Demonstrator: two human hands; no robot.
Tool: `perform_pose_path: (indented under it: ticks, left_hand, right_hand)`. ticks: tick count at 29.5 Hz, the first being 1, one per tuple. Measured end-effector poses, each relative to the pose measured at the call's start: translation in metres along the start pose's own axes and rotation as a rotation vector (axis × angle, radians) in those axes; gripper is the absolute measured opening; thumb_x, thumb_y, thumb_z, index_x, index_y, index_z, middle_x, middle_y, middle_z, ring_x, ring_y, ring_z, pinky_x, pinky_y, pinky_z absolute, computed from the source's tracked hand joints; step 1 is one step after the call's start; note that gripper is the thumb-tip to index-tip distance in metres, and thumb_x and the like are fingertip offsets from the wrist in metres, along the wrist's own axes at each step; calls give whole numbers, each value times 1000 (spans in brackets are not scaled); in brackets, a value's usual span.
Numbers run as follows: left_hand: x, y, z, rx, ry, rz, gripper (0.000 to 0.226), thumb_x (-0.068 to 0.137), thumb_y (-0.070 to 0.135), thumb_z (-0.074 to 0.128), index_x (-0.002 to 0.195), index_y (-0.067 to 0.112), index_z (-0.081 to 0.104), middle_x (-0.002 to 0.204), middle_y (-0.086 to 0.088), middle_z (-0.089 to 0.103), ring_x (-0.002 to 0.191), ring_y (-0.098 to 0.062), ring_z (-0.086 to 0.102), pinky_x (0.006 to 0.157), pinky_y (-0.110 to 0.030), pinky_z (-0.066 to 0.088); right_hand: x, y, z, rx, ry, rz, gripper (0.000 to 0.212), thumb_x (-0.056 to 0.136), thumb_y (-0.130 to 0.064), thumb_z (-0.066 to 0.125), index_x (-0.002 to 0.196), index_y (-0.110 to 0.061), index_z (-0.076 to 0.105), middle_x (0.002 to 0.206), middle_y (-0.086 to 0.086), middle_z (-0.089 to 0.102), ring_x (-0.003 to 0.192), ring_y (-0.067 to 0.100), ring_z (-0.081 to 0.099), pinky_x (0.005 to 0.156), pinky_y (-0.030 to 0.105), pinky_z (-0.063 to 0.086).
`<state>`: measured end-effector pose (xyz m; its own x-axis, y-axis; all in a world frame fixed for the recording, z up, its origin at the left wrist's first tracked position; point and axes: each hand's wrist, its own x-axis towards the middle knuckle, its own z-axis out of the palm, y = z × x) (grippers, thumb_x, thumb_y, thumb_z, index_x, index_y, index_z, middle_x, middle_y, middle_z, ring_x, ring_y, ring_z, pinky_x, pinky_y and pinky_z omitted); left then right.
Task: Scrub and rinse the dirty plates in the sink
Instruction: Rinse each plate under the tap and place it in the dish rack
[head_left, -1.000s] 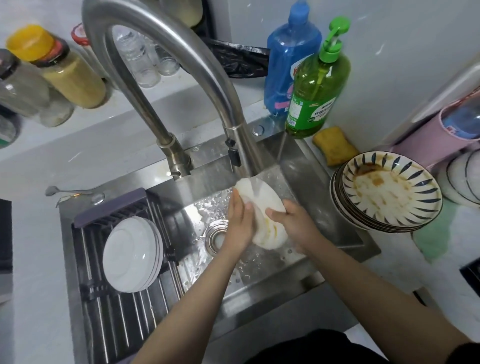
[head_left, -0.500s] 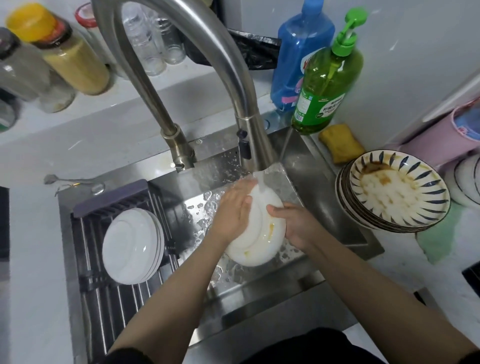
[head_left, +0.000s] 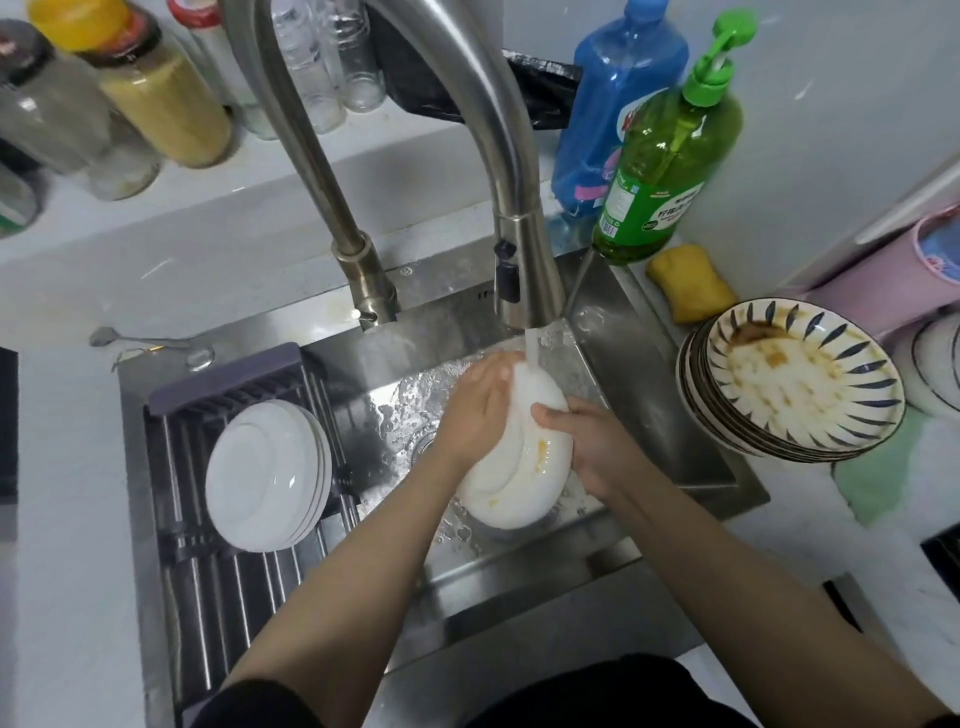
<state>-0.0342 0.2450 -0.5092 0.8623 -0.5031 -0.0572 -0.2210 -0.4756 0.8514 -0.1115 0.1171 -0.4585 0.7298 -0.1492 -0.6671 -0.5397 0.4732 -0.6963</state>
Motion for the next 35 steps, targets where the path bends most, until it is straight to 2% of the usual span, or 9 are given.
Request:
perform_pose_path:
  ticks: [3,10,15,19,23,25,28,32,35]
  left_hand:
    - [9,2,-4,-175,-68,-383,38,105,26,24,117,19,59,120,-7,60,113,-23,54,97,-32,41]
    - [-1,13,2,-14,131,33,46,100,30,26,119,7,61,120,-7,58,109,-14,45,96,-28,32]
    - [1,15,-4,-360,197,-632,45,102,45,23,105,20,62,107,-6,64,99,-22,57,83,-32,40]
    - [-8,2,1,-478,180,-846,68,94,65,16,117,18,60,114,-9,64,106,-27,58,101,-40,41]
    - [-27,16,6,-381,163,-832,74,97,63,20,147,10,32,141,-13,49,128,-33,46,106,-39,35]
    - [-24,16,6,-390,176,-817,69,100,55,26,147,5,28,140,-13,49,127,-32,47,101,-34,36]
    - [-21,26,8,-302,257,-791,64,99,49,39,144,4,28,139,-16,47,124,-33,49,97,-33,37]
    - [-37,36,20,-128,217,-769,74,99,43,40,154,11,2,159,-17,9,143,-37,20,114,-45,21]
    - [-36,25,8,-281,263,-731,70,95,45,50,151,13,21,148,-15,36,131,-34,42,107,-43,38]
  right_hand:
    - [-5,6,2,-63,9,-36,10,87,0,61,93,-3,68,83,11,72,74,23,67,68,32,55]
    - [-9,2,6,-69,34,-59,16,87,-3,63,102,2,66,94,18,69,83,30,65,74,36,53]
    - [-14,3,8,-27,34,-94,16,86,-4,64,102,1,64,94,16,69,80,27,66,66,32,55]
    - [-14,5,2,94,30,-103,28,88,-6,60,113,6,61,104,19,69,92,34,66,74,39,57]
    - [-11,-9,-6,245,-29,-125,15,96,-7,47,99,-10,62,82,0,74,73,16,70,63,33,59]
    - [-9,-9,-9,293,-72,-123,16,91,-13,54,105,-10,61,92,3,73,84,21,69,67,35,60]
    - [-6,2,-6,401,-94,-103,55,73,-26,73,121,-3,56,111,13,69,99,29,67,73,40,58]
    - [-1,15,-3,513,-93,-66,44,79,-24,68,117,-4,57,106,14,71,94,27,69,77,44,58]
    - [0,15,-6,485,-124,-25,63,63,-27,83,118,-4,62,114,15,68,102,29,67,76,43,58]
